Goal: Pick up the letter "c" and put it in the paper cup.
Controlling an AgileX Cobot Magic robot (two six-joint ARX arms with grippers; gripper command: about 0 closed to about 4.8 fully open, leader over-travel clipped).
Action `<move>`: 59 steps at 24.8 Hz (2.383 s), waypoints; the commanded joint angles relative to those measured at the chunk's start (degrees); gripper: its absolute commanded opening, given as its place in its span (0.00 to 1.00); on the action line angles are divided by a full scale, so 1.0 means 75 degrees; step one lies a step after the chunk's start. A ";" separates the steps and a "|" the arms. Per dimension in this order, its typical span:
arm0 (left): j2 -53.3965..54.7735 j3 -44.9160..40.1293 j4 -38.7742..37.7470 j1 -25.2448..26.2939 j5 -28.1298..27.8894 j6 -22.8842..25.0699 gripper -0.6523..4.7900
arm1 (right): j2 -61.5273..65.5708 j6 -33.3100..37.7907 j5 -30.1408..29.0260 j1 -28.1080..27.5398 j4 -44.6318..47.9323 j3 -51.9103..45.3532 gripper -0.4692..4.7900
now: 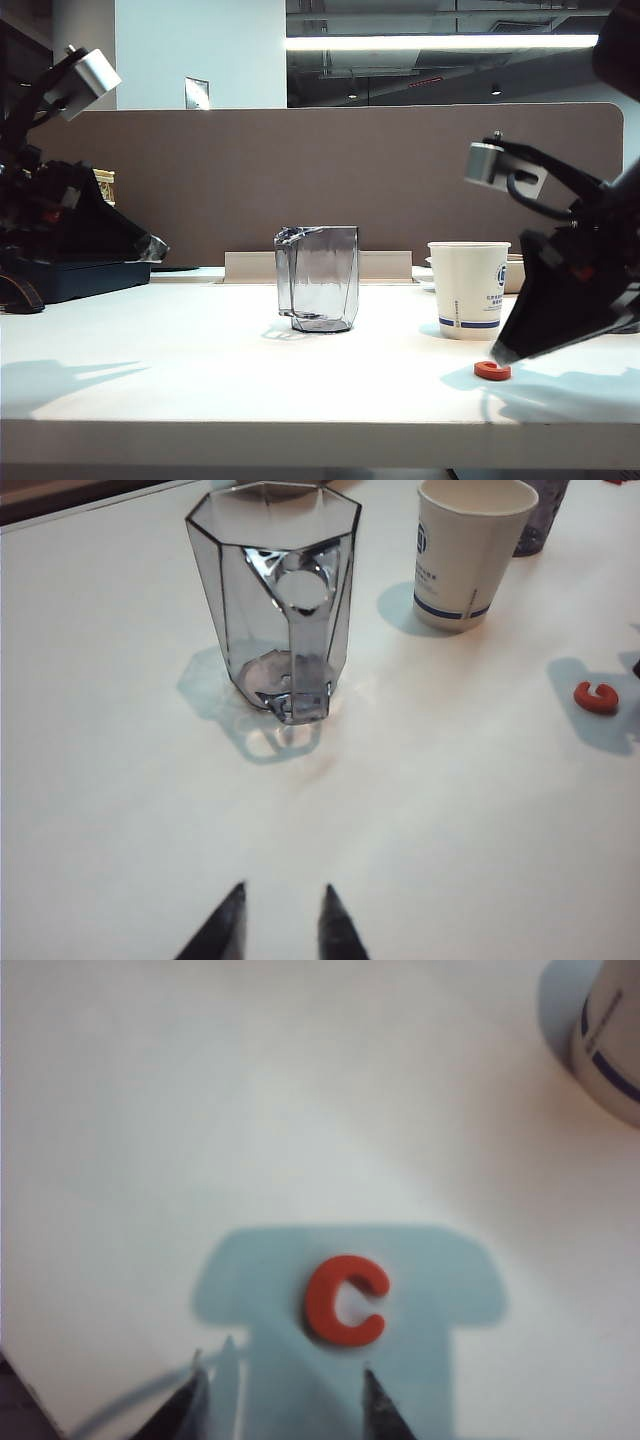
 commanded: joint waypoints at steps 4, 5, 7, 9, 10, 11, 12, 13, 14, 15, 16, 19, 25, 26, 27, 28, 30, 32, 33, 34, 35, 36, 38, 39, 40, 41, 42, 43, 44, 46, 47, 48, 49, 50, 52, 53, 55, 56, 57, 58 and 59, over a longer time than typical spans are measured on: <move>0.0032 0.0023 0.0189 -0.0009 0.0047 0.0058 0.29 | 0.0163 -0.0020 0.0149 0.0012 0.0178 0.0029 0.48; 0.0032 0.0023 0.0221 -0.0009 0.0047 0.0058 0.29 | 0.0163 -0.0020 0.0152 0.0012 0.0201 0.0029 0.48; 0.0032 0.0023 0.0297 -0.0009 0.0050 0.0055 0.29 | 0.0166 -0.0020 0.0265 0.0012 0.0291 0.0026 0.48; 0.0032 0.0023 0.0303 -0.0009 0.0047 0.0055 0.29 | 0.0204 -0.0015 0.0443 0.0012 0.0361 0.0026 0.48; 0.0032 0.0023 0.0312 -0.0009 0.0047 0.0055 0.29 | 0.0233 -0.0015 0.0440 0.0012 0.0364 0.0026 0.48; 0.0032 0.0023 0.0318 -0.0009 0.0047 0.0055 0.29 | 0.0286 -0.0015 0.0437 0.0012 0.0367 0.0029 0.48; 0.0032 0.0023 0.0329 -0.0009 0.0047 0.0055 0.29 | 0.0326 -0.0015 0.0437 0.0012 0.0376 0.0029 0.48; 0.0032 0.0023 0.0335 -0.0009 0.0047 0.0055 0.29 | 0.0393 -0.0015 0.0437 0.0012 0.0382 0.0029 0.48; 0.0032 0.0023 0.0332 -0.0009 0.0047 0.0055 0.29 | 0.0469 -0.0012 0.0434 0.0012 0.0417 0.0026 0.48; 0.0032 0.0023 0.0332 -0.0009 0.0047 0.0055 0.29 | 0.0533 -0.0009 0.0431 0.0012 0.0446 0.0029 0.48; 0.0032 0.0023 0.0332 -0.0009 0.0047 0.0055 0.29 | 0.0597 0.0003 0.0431 0.0012 0.0487 0.0029 0.48; 0.0032 0.0023 0.0335 -0.0009 0.0047 0.0055 0.29 | 0.0758 0.0050 0.0423 0.0012 0.0595 0.0029 0.51; 0.0032 0.0023 0.0335 -0.0009 0.0044 0.0055 0.29 | 0.0918 0.0047 0.0434 0.0012 0.0772 0.0029 0.52; 0.0032 0.0023 0.0332 -0.0009 0.0044 0.0055 0.28 | 0.0921 0.0047 0.0434 0.0012 0.0790 0.0029 0.52; 0.0032 0.0023 0.0332 -0.0009 0.0044 0.0055 0.28 | 0.0924 0.0050 0.0434 0.0012 0.0816 0.0029 0.52; 0.0032 0.0023 0.0332 -0.0009 0.0044 0.0055 0.28 | 0.0924 0.0047 0.0437 0.0012 0.0839 0.0029 0.52; 0.0032 0.0023 0.0332 -0.0009 0.0044 0.0055 0.28 | 0.0924 0.0050 0.0437 0.0012 0.0898 0.0029 0.51; 0.0032 0.0023 0.0332 -0.0009 0.0044 0.0055 0.28 | 0.0924 0.0050 0.0446 0.0012 0.0953 0.0029 0.51; 0.0032 0.0023 0.0332 -0.0009 0.0041 0.0055 0.28 | 0.0924 0.0050 0.0446 0.0012 0.0962 0.0029 0.51; 0.0032 0.0023 0.0332 -0.0009 0.0023 0.0055 0.29 | 0.0924 0.0050 0.0452 0.0012 0.0962 0.0029 0.51; 0.0032 0.0023 0.0332 -0.0009 0.0023 0.0055 0.28 | 0.0924 0.0050 0.0493 0.0012 0.0962 0.0029 0.51; 0.0032 0.0023 0.0332 -0.0009 0.0023 0.0055 0.28 | 0.0927 0.0050 0.0525 0.0012 0.0976 0.0029 0.51; 0.0032 0.0023 0.0332 -0.0009 0.0023 0.0055 0.28 | 0.0991 0.0052 0.0603 0.0012 0.1116 0.0029 0.51; 0.0032 0.0023 0.0332 -0.0009 0.0023 0.0055 0.28 | 0.1037 0.0058 0.0612 0.0012 0.1192 0.0029 0.51; 0.0032 0.0023 0.0332 -0.0009 0.0023 0.0055 0.28 | 0.1113 0.0090 0.0609 0.0012 0.1279 0.0029 0.51; 0.0032 0.0023 0.0332 -0.0009 0.0026 0.0055 0.28 | 0.1180 0.0105 0.0606 0.0012 0.1314 0.0032 0.51; 0.0032 0.0023 0.0332 -0.0009 0.0026 0.0052 0.28 | 0.1230 0.0105 0.0606 0.0012 0.1314 0.0032 0.51; 0.0032 0.0023 0.0332 -0.0009 0.0026 0.0055 0.28 | 0.1274 0.0105 0.0609 0.0012 0.1306 0.0032 0.51; 0.0032 0.0023 0.0332 -0.0009 0.0026 0.0052 0.28 | 0.1311 0.0105 0.0606 0.0012 0.1285 0.0032 0.51; 0.0032 0.0023 0.0332 -0.0009 0.0026 0.0052 0.28 | 0.1320 0.0105 0.0612 0.0012 0.1265 0.0032 0.51; 0.0032 0.0023 0.0332 -0.0009 0.0026 0.0052 0.28 | 0.1317 0.0105 0.0609 0.0012 0.1279 0.0035 0.51; 0.0032 0.0023 0.0332 -0.0009 0.0026 0.0055 0.28 | 0.1317 0.0105 0.0612 0.0012 0.1282 0.0035 0.51; 0.0032 0.0023 0.0332 -0.0009 0.0026 0.0055 0.28 | 0.1317 0.0102 0.0612 0.0012 0.1282 0.0032 0.51; 0.0032 0.0023 0.0332 -0.0009 0.0026 0.0055 0.28 | 0.1317 0.0105 0.0609 0.0012 0.1282 0.0032 0.51; 0.0032 0.0023 0.0332 -0.0009 0.0026 0.0055 0.28 | 0.1317 0.0105 0.0609 0.0012 0.1268 0.0032 0.51; 0.0032 0.0023 0.0332 -0.0009 0.0026 0.0055 0.28 | 0.1317 0.0105 0.0609 0.0012 0.1256 0.0032 0.51; 0.0032 0.0023 0.0332 -0.0009 0.0026 0.0055 0.28 | 0.1317 0.0105 0.0609 0.0012 0.1209 0.0032 0.50; 0.0032 0.0023 0.0332 -0.0009 0.0026 0.0052 0.28 | 0.1317 0.0105 0.0609 0.0012 0.1166 0.0035 0.48; 0.0032 0.0023 0.0329 -0.0009 0.0026 0.0052 0.28 | 0.1317 0.0114 0.0606 0.0012 0.1142 0.0035 0.48; 0.0032 0.0023 0.0329 -0.0009 0.0026 0.0052 0.28 | 0.1317 0.0140 0.0609 0.0012 0.1102 0.0035 0.48; 0.0032 0.0023 0.0329 -0.0009 0.0026 0.0052 0.29 | 0.1317 0.0189 0.0606 0.0012 0.1072 0.0035 0.48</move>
